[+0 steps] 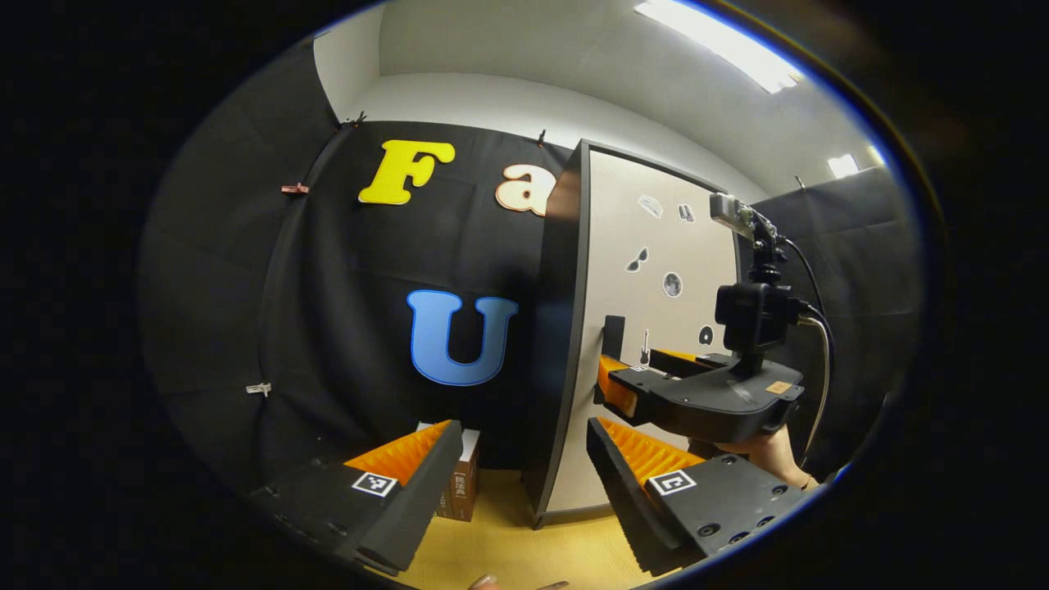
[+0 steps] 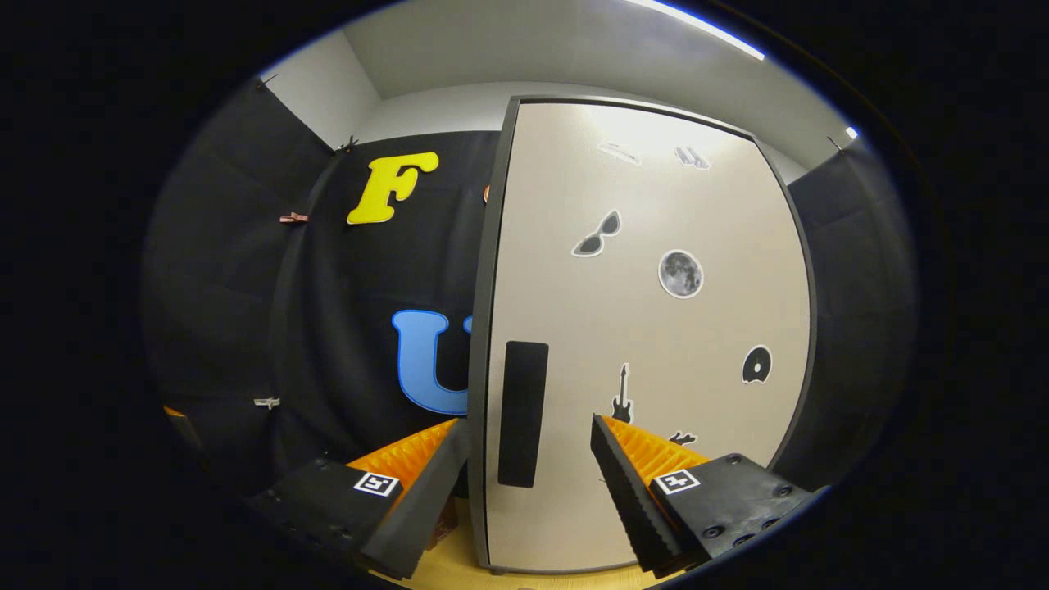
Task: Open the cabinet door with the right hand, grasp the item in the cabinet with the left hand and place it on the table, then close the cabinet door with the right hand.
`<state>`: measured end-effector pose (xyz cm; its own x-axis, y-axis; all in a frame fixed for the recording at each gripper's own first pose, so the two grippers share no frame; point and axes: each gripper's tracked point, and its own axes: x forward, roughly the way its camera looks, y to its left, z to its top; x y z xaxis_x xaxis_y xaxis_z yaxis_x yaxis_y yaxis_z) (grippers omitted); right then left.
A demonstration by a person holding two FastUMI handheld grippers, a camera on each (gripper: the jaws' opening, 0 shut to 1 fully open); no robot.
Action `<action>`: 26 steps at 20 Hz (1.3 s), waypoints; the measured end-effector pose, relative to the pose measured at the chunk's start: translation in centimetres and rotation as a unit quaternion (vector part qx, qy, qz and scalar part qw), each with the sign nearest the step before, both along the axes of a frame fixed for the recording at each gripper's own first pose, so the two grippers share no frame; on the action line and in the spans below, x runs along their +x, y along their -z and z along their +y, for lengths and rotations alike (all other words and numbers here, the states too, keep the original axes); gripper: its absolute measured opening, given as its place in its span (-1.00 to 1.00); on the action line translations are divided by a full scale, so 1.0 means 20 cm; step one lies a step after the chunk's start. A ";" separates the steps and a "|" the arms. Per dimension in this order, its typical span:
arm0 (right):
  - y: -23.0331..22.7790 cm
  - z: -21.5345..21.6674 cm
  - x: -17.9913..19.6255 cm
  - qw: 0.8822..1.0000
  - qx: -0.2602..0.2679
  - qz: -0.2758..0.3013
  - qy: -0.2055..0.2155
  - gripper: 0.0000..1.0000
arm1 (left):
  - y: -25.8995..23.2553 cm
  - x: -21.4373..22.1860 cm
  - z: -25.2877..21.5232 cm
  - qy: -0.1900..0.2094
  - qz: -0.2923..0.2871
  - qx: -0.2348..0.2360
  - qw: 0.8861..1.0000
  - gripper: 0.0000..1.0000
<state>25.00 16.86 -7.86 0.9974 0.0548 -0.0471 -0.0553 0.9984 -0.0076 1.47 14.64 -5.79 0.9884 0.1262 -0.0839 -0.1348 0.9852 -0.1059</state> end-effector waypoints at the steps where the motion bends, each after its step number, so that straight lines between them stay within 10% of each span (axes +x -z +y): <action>1: 0.01 0.00 0.03 1.000 0.000 -0.001 0.003 0.93 | 0.00 -0.01 0.01 -0.004 0.001 -0.002 1.000 0.91; 9: 0.08 0.03 0.21 1.000 -0.005 0.004 0.017 0.84 | 0.05 -0.05 0.14 -0.039 0.010 -0.006 0.999 0.91; 16: 0.11 0.03 0.24 0.999 -0.002 0.015 0.032 -0.57 | 0.06 -0.11 0.21 -0.061 0.018 -0.005 0.998 0.91; 26: 0.08 0.03 0.11 0.999 0.006 0.035 0.006 -0.58 | -0.02 -0.18 0.18 -0.064 0.002 0.029 0.998 0.91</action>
